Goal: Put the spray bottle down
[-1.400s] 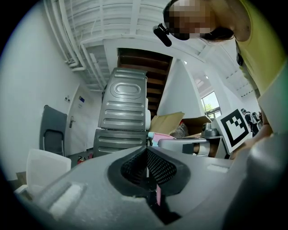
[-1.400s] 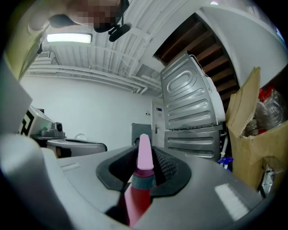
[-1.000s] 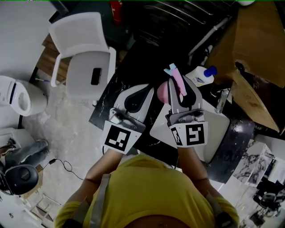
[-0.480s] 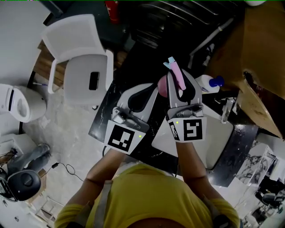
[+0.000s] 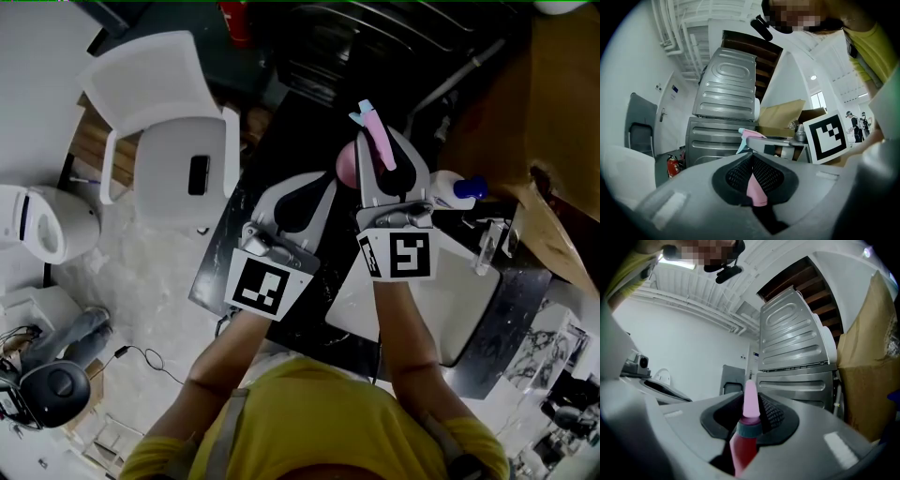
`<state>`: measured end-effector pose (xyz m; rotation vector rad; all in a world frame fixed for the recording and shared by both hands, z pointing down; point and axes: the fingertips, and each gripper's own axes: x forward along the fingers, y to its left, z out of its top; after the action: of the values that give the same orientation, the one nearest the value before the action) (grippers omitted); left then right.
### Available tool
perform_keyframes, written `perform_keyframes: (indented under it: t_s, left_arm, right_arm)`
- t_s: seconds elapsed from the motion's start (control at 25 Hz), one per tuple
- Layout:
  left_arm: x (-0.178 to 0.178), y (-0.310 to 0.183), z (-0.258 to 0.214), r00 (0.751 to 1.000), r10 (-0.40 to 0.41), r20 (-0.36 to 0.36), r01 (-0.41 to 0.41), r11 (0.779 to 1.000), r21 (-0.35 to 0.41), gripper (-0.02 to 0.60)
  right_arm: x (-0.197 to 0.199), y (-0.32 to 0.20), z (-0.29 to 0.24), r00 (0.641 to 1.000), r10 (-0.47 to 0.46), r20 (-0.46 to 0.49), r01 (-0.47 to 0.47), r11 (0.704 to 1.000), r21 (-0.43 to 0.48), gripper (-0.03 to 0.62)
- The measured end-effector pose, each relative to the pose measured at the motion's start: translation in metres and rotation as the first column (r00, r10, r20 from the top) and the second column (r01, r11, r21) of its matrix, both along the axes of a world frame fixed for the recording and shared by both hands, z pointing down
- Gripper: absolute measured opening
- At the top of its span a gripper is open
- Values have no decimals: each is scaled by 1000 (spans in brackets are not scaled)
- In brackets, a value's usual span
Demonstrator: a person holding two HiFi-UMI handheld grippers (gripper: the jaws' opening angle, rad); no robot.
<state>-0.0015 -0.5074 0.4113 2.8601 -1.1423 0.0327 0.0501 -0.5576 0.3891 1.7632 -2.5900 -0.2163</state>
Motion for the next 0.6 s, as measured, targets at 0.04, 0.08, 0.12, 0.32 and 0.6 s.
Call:
perform_keyframes:
  t_s: [0.04, 0.08, 0.12, 0.32, 0.6]
  left_arm:
    - [1, -2, 3, 1000, 1, 2, -1, 1000, -8, 2]
    - [2, -5, 5, 1000, 2, 5, -2, 1000, -13, 2]
    - [3, -7, 7, 1000, 5, 9, -5, 1000, -13, 2]
    - [5, -12, 14, 1000, 5, 16, -5, 1000, -11, 2]
    - [2, -11, 17, 1000, -6, 10, 7, 1000, -27, 3]
  right_arm:
    - [1, -3, 2, 1000, -1, -1, 1, 1000, -1, 94]
    - [1, -7, 4, 1000, -2, -3, 2, 1000, -1, 94]
    - [2, -10, 6, 1000, -2, -6, 2, 1000, 0, 94]
    - [5, -22, 19, 1000, 8, 9, -7, 1000, -3, 94]
    - [6, -27, 22, 1000, 17, 17, -17, 1000, 4, 95]
